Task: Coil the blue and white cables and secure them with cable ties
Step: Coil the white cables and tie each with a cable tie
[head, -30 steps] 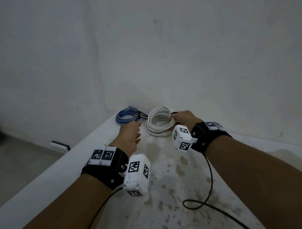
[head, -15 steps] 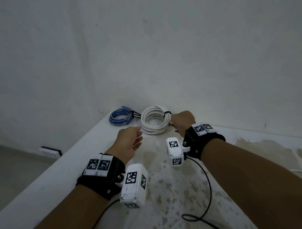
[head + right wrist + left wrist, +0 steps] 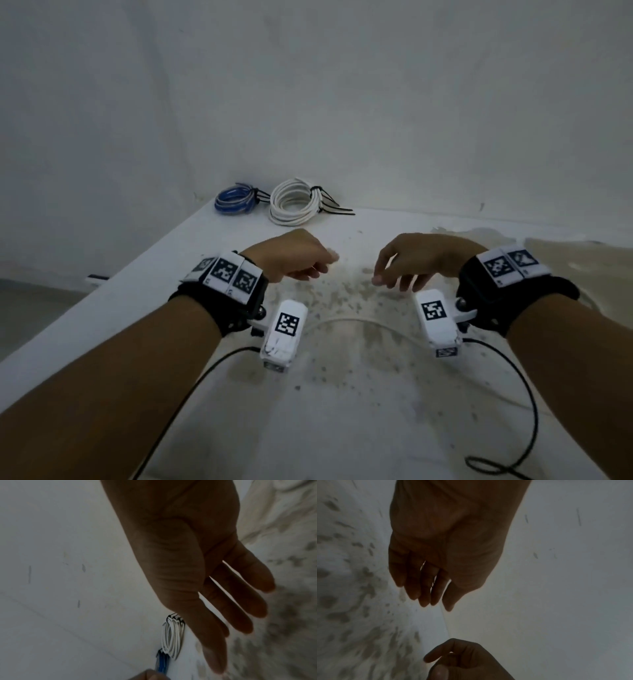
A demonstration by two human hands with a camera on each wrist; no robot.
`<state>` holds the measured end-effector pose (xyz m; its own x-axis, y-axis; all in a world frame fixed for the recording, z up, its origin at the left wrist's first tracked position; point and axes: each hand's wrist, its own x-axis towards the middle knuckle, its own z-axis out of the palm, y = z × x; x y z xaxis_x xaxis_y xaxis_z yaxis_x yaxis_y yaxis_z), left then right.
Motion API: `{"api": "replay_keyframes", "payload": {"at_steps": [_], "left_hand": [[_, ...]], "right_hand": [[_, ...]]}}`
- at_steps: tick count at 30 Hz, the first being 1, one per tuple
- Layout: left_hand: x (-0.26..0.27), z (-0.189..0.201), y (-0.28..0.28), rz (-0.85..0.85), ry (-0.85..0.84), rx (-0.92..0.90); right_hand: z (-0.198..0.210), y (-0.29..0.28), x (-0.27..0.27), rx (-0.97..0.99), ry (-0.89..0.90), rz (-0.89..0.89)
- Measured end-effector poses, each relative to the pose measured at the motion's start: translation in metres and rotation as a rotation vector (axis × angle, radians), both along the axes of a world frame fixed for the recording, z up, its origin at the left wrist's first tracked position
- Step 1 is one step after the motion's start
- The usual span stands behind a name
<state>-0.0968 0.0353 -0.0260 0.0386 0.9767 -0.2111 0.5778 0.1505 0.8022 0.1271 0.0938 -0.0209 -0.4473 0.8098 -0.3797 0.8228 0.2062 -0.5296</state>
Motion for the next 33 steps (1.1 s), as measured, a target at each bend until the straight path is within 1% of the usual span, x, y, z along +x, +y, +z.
{"api": "replay_keyframes", "payload": {"at_steps": [3,5,6,8,10,13,15,16,18,20,21,24,27,29,33], "left_hand": [[0.020,-0.002,-0.017,-0.178,0.307,0.036],[0.032,-0.010,-0.023,-0.247,0.548,0.047],[0.038,-0.016,-0.024,-0.254,0.637,0.060],[0.047,-0.023,-0.025,-0.236,0.733,0.092],[0.053,-0.023,-0.026,-0.270,0.789,0.093],[0.057,-0.019,-0.024,-0.363,0.818,0.085],[0.057,-0.020,-0.018,-0.351,0.828,0.115],[0.056,-0.021,-0.014,-0.314,0.836,0.147],[0.052,-0.024,-0.004,-0.219,0.858,0.213],[0.046,-0.026,0.005,-0.167,0.893,0.224],[0.042,-0.028,0.010,-0.156,0.915,0.211],[0.031,-0.032,0.026,-0.141,0.950,0.180],[0.022,-0.028,0.034,-0.126,0.975,0.198],[0.017,-0.024,0.039,-0.132,0.945,0.264],[0.017,-0.017,0.055,-0.123,0.850,0.491]], "right_hand": [[-0.014,-0.020,-0.002,-0.013,-0.119,0.095],[-0.023,-0.030,-0.003,0.087,-0.186,0.139],[-0.026,-0.035,-0.003,0.144,-0.205,0.158],[-0.030,-0.042,-0.001,0.233,-0.198,0.185],[-0.032,-0.047,0.003,0.295,-0.143,0.182],[-0.031,-0.049,0.018,0.299,0.003,0.085],[-0.027,-0.045,0.039,0.318,0.075,-0.020],[-0.024,-0.042,0.054,0.360,0.058,-0.068],[-0.016,-0.034,0.088,0.436,-0.053,-0.183],[-0.010,-0.030,0.123,0.425,-0.179,-0.285],[-0.008,-0.029,0.137,0.392,-0.210,-0.319],[-0.013,-0.028,0.157,0.269,-0.207,-0.329],[-0.023,-0.028,0.150,0.248,-0.197,-0.279],[-0.025,-0.026,0.140,0.253,-0.162,-0.265],[-0.020,-0.011,0.126,0.267,-0.077,-0.280]]}}
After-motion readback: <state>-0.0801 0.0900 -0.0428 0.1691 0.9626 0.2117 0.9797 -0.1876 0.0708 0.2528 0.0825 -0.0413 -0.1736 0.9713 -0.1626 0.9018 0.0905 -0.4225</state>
